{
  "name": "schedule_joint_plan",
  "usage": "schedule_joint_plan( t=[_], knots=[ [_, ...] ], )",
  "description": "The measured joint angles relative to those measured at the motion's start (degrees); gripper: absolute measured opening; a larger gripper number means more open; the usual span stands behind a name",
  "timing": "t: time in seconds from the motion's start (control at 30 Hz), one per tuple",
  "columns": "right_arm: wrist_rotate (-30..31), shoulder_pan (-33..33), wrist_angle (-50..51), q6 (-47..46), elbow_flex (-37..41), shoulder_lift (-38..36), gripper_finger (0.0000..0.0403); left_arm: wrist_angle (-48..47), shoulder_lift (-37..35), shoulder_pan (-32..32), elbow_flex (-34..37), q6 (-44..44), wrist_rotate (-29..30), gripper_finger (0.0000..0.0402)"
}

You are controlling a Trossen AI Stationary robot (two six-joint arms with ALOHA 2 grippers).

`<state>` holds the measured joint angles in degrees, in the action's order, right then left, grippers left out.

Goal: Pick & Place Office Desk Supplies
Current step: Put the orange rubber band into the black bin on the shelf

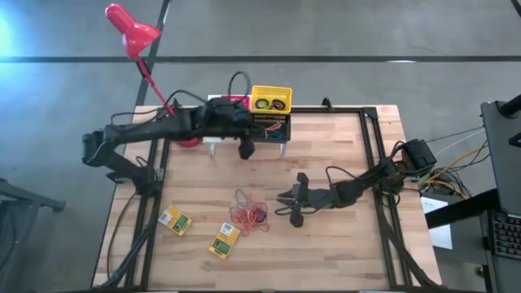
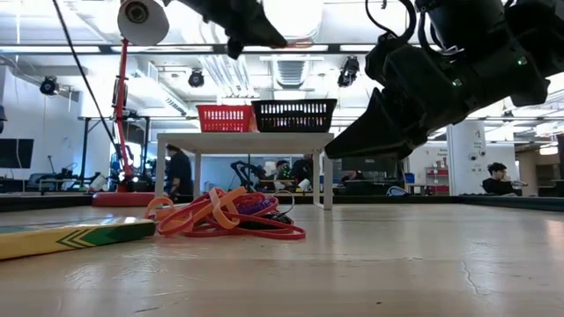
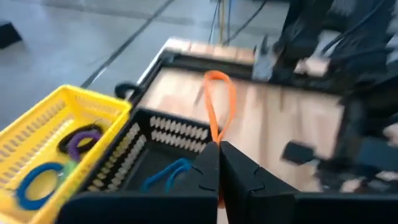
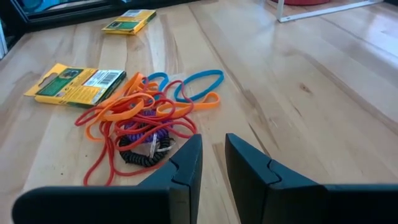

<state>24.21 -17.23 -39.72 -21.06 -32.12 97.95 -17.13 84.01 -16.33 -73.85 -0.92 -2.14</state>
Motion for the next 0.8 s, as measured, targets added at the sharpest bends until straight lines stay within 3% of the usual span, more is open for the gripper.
schedule_joint_plan(
  t=[0.23, 0.37, 0.8],
  knots=[
    [-0.01, 0.00, -0.06, -0.43, -0.11, -0.04, 0.0068, -17.76, 9.05, -3.07, -14.79, -8.13, 0.15, 0.0004],
    [-0.01, 0.01, -0.04, -1.27, -0.11, -0.03, 0.0068, -21.55, 12.56, -4.75, -18.91, -10.12, 0.07, 0.0009],
    [0.40, 0.00, 0.00, -1.08, -0.11, 0.04, 0.0068, -19.61, 13.29, -6.71, -15.40, -13.00, 0.12, 0.0018]
  ],
)
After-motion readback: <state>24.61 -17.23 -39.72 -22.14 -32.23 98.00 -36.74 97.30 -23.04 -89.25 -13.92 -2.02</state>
